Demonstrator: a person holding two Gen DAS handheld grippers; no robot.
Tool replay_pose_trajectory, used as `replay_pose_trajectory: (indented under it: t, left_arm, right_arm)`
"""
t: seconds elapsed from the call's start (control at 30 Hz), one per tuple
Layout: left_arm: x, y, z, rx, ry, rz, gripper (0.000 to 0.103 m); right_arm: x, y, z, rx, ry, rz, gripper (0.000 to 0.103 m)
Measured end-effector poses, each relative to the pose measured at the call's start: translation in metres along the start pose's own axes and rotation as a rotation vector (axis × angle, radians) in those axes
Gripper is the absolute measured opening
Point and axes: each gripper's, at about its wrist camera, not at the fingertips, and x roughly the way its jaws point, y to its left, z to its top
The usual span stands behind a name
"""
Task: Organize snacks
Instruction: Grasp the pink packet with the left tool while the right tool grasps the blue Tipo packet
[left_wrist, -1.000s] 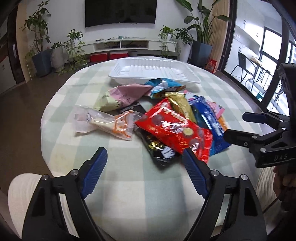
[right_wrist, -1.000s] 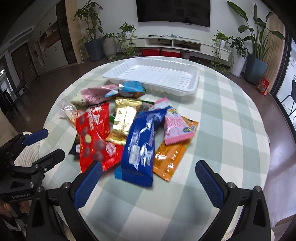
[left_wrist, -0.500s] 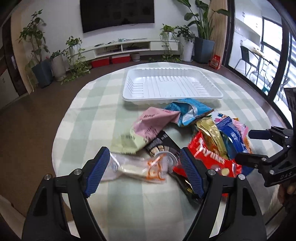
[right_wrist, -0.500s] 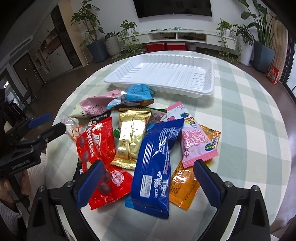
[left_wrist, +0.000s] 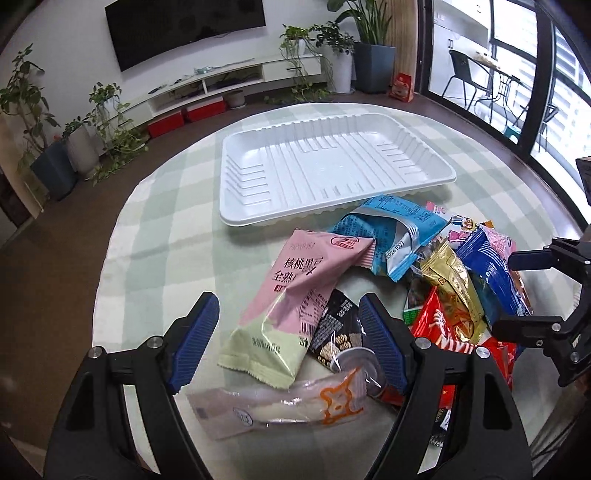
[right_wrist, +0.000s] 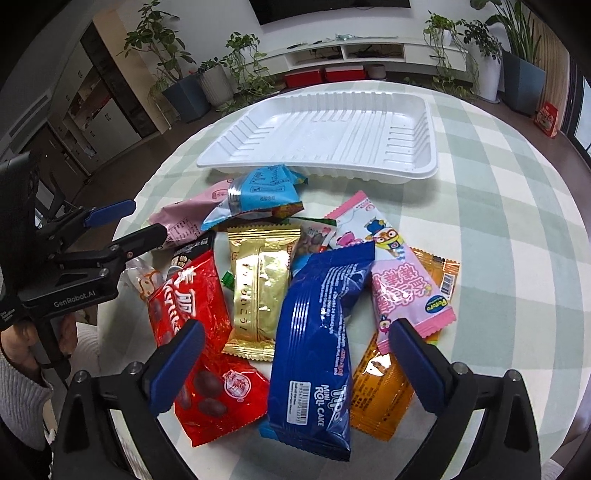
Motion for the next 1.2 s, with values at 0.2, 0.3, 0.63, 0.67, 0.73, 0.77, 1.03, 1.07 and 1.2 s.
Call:
replay_pose_trajectory:
  t: [0.2,0.3,0.63,0.67,0.73,0.77,1.03,1.07,1.2]
  left_arm:
    - [0.019,0.001,0.007,0.035,0.045,-0.033,0.077]
    - [0.027,0.003,0.01,0.041,0.063,-0.047,0.077]
    - [0.056,0.007,0.014,0.067,0.126,-0.12,0.038]
    - [0.057,0.008,0.015,0.061,0.12,-0.133,0.037]
    - [0.058,0.014,0.016,0.041,0.115,-0.161,0.036]
    - [0.059,0.016,0.017,0.026,0.115,-0.174,0.035]
    - [0.059,0.024,0.021,-0.035,0.114,-0.251,0.025]
    - [0.058,0.025,0.021,-0.041,0.117,-0.263,0.025]
    - [0.055,0.029,0.022,-0.064,0.118,-0.287,0.021]
  right_arm:
    - [0.002,-0.001,0.004,0.019,0.02,-0.015,0.103]
    - [0.004,-0.001,0.004,0.014,0.026,-0.026,0.103]
    - [0.011,0.011,-0.003,-0.076,0.028,-0.121,0.077]
    - [0.013,0.011,-0.004,-0.084,0.034,-0.12,0.069]
    - [0.014,0.011,-0.005,-0.09,0.031,-0.099,0.061]
    - [0.014,0.011,-0.006,-0.096,0.026,-0.099,0.056]
    - [0.013,-0.002,-0.008,-0.063,0.005,-0.017,0.032]
    - [0.012,-0.005,-0.008,-0.049,0.003,0.002,0.032]
    - [0.005,-0.012,-0.006,-0.004,-0.007,0.072,0.032]
